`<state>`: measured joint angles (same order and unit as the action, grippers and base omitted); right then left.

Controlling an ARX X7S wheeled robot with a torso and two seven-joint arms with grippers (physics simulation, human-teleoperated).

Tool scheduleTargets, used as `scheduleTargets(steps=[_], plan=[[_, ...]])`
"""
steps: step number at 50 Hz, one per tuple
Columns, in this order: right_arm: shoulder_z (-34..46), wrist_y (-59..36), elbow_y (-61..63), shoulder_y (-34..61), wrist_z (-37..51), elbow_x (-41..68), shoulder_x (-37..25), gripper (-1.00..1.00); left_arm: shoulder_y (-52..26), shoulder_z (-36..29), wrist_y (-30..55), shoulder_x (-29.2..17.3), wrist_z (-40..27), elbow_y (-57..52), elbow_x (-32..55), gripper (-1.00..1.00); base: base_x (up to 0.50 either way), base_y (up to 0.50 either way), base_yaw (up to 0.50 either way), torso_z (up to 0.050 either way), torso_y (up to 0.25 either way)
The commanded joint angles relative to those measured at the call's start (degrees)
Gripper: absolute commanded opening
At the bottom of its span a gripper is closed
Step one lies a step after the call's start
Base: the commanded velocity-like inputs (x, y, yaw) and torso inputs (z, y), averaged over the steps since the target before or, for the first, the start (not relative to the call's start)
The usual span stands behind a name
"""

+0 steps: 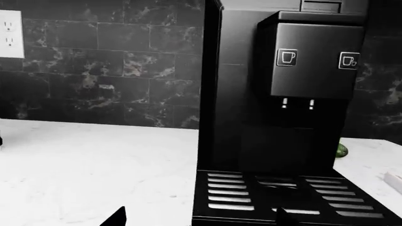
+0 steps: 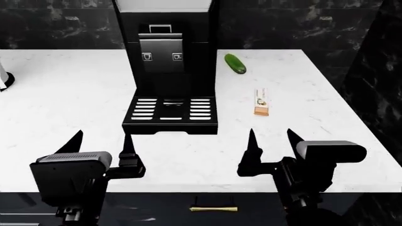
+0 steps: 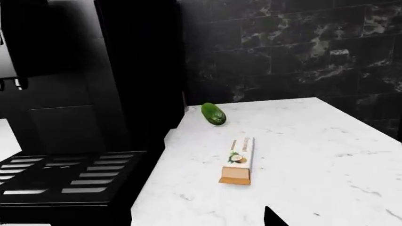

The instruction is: Pick the bar from the counter and place it in the cabinet.

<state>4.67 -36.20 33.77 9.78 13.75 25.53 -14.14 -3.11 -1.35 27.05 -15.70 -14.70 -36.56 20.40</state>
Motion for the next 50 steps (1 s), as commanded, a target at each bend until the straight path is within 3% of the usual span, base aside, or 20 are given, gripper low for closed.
scheduleTargets(steps=[1, 24, 50], plan=[[0.20, 0.71, -1.81, -0.15, 0.59, -0.76, -0.25, 1.00, 0.56, 0.63, 0.64, -0.91, -0.50, -1.55, 0.67, 1.00, 0.22, 0.07, 0.00, 0.000, 0.010], [-0.37, 0.73, -19.94, 10.22, -2.38, 0.83, 0.90, 1.00, 2.14, 0.83, -0.60, -1.25, -1.20, -1.41, 0.71, 1.00, 0.06, 0.00, 0.00, 0.000, 0.000], [-0.93, 4.27, -26.71, 9.57, -2.48, 0.86, 1.88, 1.00, 2.78, 0.15, -2.39, -1.51, -1.17, 0.33, 0.56, 1.00, 0.13, 0.01, 0.00, 0.000, 0.000]])
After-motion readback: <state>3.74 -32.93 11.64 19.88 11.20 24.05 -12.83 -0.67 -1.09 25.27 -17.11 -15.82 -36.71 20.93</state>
